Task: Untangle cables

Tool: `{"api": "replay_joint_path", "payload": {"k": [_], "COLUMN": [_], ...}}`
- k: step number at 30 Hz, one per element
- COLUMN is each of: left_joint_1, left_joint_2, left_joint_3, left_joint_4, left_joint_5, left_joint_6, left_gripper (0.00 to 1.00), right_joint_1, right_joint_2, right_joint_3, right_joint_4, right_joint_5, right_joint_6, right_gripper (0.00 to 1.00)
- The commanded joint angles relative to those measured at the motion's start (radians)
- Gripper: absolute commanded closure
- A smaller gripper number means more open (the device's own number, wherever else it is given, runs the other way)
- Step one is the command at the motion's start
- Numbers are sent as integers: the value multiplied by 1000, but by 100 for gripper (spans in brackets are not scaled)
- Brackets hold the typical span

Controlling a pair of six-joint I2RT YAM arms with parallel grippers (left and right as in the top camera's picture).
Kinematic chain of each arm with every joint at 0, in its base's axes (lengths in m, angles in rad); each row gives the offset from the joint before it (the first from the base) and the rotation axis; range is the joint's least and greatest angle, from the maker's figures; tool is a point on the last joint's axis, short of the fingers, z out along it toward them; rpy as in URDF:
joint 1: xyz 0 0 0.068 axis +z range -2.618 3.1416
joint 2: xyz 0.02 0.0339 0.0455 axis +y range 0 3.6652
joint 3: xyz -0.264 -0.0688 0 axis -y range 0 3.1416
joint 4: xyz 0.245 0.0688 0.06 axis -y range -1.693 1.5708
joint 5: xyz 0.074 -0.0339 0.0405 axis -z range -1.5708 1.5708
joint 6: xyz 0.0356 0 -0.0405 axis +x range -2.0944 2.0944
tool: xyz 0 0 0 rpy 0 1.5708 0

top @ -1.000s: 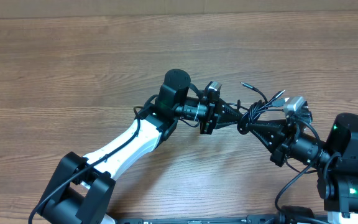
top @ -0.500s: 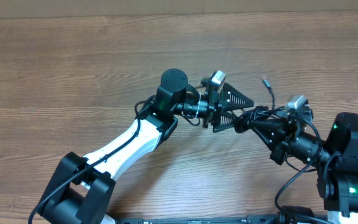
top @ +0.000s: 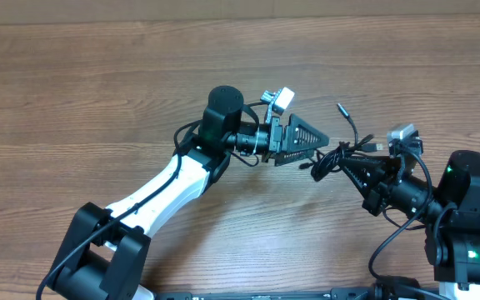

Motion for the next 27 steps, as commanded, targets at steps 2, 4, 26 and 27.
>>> {"api": "replay_joint_path", "payload": {"k": [2, 4, 26, 27], "left_joint_1": [-5, -10, -72, -89], "left_joint_2": [5, 5, -85, -85], "left_joint_3": [18, 18, 18, 18], "left_joint_4": [-143, -255, -958, -975], "left_joint_5": [-40, -130, -665, -686], "left_joint_6": [293, 355, 870, 906], "left_gripper": [0, 0, 0, 0], "right_joint_1": [3, 3, 3, 3], "right_joint_2": [-5, -5, 136, 141], "right_joint_3": [14, 14, 14, 14], "right_joint_4": [13, 14, 38, 41], "right_joint_5": [-1, -1, 8, 8], "right_joint_6": [5, 5, 34, 34], "right_gripper": [96, 96, 83, 60]}}
